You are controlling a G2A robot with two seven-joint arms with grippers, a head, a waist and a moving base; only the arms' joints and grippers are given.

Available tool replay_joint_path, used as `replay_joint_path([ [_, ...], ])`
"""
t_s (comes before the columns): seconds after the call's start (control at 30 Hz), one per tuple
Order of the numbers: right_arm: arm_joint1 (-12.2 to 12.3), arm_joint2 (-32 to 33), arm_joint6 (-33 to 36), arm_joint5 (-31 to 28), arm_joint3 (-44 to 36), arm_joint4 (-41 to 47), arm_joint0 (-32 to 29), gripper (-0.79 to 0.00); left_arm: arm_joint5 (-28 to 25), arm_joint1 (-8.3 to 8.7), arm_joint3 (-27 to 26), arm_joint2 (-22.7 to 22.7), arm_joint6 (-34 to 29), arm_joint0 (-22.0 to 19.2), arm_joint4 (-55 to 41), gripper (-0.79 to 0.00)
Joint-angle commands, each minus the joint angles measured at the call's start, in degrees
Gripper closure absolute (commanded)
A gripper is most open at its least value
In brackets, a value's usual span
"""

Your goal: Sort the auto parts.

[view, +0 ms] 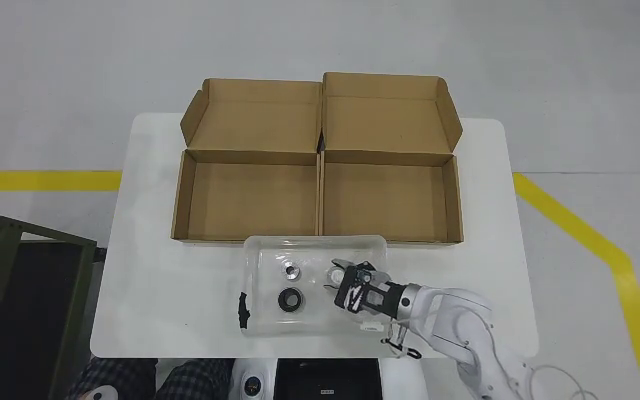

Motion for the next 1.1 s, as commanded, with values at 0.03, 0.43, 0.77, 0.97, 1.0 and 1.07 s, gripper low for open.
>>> replay_joint_path([
  [0.03,0.2,1.45,-2.35,-2.36,0.23,7.16,-0.46,0.0,0.0,0.0,0.0,0.0,0.0,0.0,0.0,-0.785],
  [0.43,0.93,8.21,-8.09,-3.97,0.73,29.76,-0.87,0.0,0.0,0.0,0.0,0.0,0.0,0.0,0.0,-0.785],
  [0.77,1.46,11.63,-10.36,-6.29,2.43,46.55,-0.3,0.0,0.0,0.0,0.0,0.0,0.0,0.0,0.0,-0.785],
  [0.97,1.54,12.63,-13.02,-6.49,2.69,51.81,-1.33,0.0,0.0,0.0,0.0,0.0,0.0,0.0,0.0,-0.785],
  [1.0,1.52,12.63,-13.68,-6.38,2.91,53.29,-1.43,0.0,0.0,0.0,0.0,0.0,0.0,0.0,0.0,-0.785],
  [1.07,1.48,12.6,-14.64,-6.58,3.23,55.7,-1.61,0.0,0.0,0.0,0.0,0.0,0.0,0.0,0.0,-0.785],
])
